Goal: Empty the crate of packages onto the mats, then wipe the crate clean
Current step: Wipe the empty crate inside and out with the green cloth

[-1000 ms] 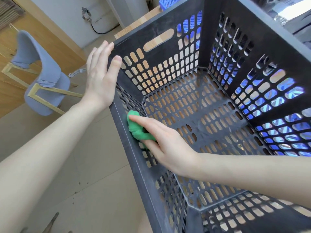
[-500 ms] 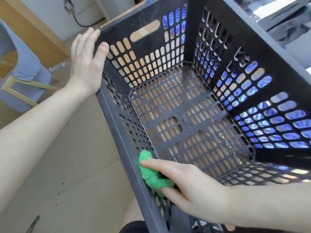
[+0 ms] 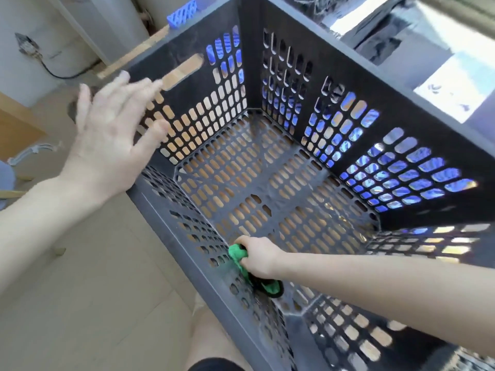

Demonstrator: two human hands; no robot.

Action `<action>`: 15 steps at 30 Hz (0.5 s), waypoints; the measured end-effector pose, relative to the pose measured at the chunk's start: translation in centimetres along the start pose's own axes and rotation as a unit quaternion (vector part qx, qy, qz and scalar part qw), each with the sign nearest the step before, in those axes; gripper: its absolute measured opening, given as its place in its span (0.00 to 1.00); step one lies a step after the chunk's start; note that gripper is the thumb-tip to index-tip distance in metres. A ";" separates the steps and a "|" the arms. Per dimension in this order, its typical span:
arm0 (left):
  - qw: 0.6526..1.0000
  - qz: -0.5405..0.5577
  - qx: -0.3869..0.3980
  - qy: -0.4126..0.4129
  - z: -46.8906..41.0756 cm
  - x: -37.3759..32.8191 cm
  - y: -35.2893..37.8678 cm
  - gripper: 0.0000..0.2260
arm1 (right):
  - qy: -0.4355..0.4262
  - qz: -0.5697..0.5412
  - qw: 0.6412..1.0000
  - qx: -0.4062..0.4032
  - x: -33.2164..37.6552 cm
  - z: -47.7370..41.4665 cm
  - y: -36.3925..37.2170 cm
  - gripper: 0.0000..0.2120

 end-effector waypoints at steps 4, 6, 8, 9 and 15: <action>0.989 0.014 0.085 0.117 -0.7 0.0 0.1 0.27 | 0.017 -0.030 0.999 0.005 0.5 1.0 -0.3 0.21; 0.980 0.003 0.112 0.164 -0.8 0.1 0.1 0.28 | 0.015 -0.037 0.999 0.000 1.3 2.4 -0.7 0.21; 0.968 -0.020 0.138 0.207 -0.9 0.2 0.2 0.29 | 0.014 -0.051 0.998 -0.019 2.5 4.2 -1.0 0.21; 0.962 -0.034 0.153 0.224 -1.0 0.2 0.2 0.29 | 0.013 -0.058 0.998 -0.031 3.3 5.2 -1.1 0.20; 0.914 -0.079 0.258 0.302 -2.1 0.0 0.6 0.36 | -0.017 -0.079 0.989 -0.125 8.0 11.4 -1.3 0.21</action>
Point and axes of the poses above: each hand's wrist, its own z-axis away from the middle knuckle, its own y-axis out of the palm, x = y × z, the point moved 3 cm from there along -z, towards the middle knuckle, and after that the axes turned 14 degrees about x, right-handed, at the moved point
